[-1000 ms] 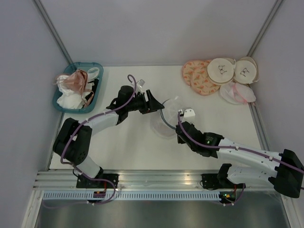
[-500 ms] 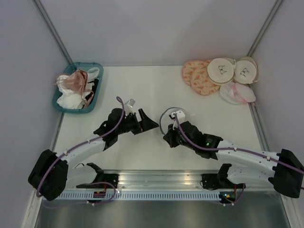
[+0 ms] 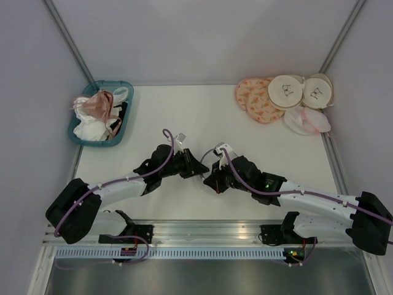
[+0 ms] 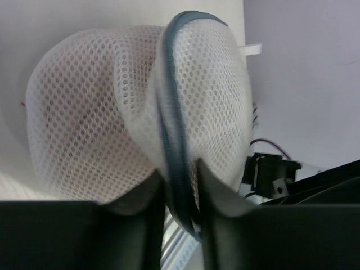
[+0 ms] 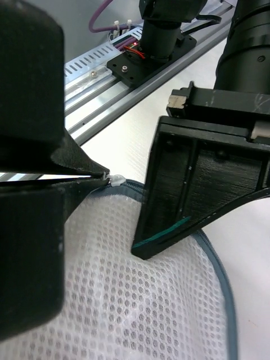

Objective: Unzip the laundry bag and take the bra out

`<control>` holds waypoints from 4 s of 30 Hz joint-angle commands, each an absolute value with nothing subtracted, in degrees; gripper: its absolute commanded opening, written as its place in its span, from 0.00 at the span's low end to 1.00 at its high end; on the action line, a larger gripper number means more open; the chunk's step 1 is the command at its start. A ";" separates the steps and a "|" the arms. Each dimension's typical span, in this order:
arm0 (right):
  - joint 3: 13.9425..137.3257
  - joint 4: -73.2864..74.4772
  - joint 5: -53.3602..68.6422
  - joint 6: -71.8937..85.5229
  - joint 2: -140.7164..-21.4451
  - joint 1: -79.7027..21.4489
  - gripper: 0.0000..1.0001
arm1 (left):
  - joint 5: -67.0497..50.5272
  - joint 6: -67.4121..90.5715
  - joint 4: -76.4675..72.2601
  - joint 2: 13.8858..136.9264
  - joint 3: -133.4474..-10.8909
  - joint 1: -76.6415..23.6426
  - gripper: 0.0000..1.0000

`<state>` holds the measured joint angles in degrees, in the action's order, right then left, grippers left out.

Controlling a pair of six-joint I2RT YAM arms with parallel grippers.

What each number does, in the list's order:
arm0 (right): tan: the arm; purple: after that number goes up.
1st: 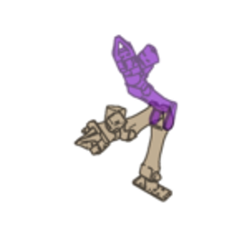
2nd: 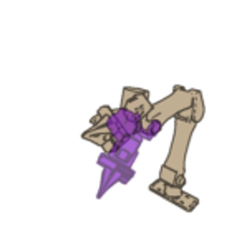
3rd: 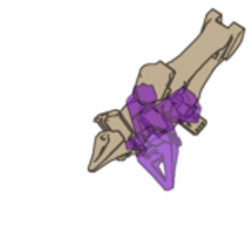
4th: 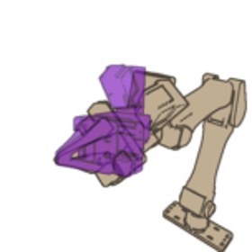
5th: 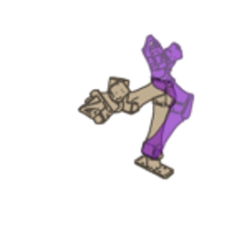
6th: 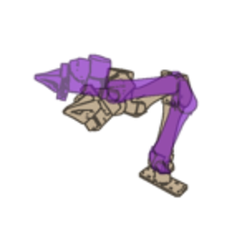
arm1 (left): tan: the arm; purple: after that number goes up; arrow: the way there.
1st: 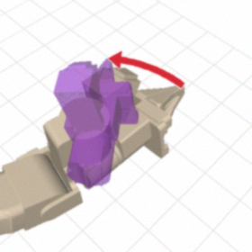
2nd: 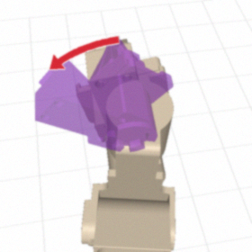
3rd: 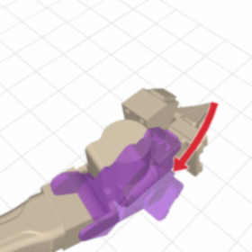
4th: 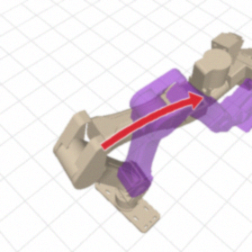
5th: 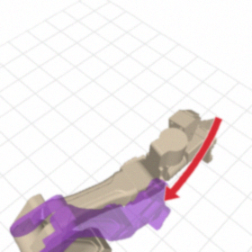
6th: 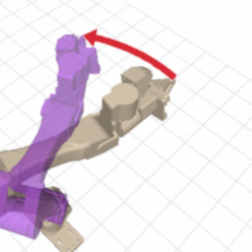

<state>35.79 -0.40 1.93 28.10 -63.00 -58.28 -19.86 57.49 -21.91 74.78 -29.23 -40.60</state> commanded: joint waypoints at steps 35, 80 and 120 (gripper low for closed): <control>46.49 24.54 -55.01 39.56 -80.76 -54.60 0.00 | -32.78 40.17 -10.81 73.74 -38.76 -31.11 0.02; 40.78 16.79 -44.39 35.77 -79.37 -49.92 0.00 | -17.31 44.72 -42.17 91.49 -29.80 -30.76 0.90; 49.40 14.78 -20.67 29.35 -65.47 -50.10 0.98 | -22.24 44.47 -29.62 62.41 -23.64 -30.06 0.02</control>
<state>47.64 18.94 -24.40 30.11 -64.03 -50.02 -22.59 46.39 -29.02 65.21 -23.18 -30.02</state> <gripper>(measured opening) 0.977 0.035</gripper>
